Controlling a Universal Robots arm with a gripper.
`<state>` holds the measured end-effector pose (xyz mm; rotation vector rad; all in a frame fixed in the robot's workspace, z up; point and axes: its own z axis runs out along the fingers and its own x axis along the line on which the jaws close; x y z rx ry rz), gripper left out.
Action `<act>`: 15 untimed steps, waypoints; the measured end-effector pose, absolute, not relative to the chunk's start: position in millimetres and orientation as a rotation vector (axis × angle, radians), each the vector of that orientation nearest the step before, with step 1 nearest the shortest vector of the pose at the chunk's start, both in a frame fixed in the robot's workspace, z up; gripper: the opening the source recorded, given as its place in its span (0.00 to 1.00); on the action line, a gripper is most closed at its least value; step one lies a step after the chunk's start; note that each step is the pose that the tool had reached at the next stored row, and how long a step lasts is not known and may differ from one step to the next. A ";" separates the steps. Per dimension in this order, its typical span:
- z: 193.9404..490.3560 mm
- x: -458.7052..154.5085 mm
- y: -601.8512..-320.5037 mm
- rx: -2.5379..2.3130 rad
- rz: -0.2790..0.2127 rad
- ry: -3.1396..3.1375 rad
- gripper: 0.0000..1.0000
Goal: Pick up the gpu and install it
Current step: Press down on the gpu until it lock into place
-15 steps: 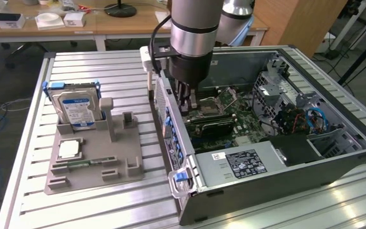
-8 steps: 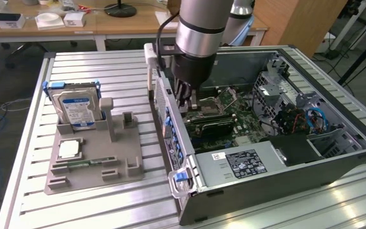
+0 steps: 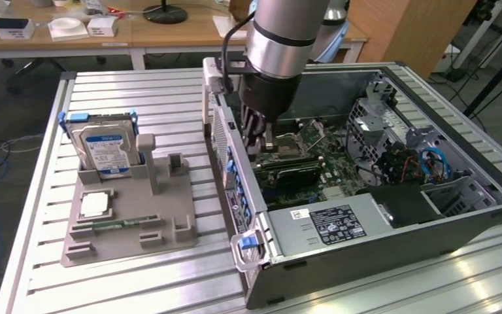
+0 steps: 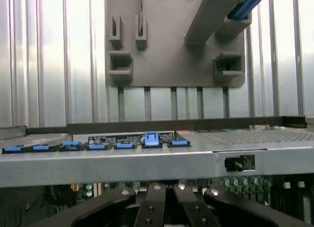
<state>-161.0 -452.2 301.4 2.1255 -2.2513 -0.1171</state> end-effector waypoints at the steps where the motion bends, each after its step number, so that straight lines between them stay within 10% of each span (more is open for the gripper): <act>1: 301.3 -157.7 -452.3 2.126 -0.117 -2.251 0.11; 15: 301.0 -159.8 -464.9 2.111 -0.118 -2.264 0.11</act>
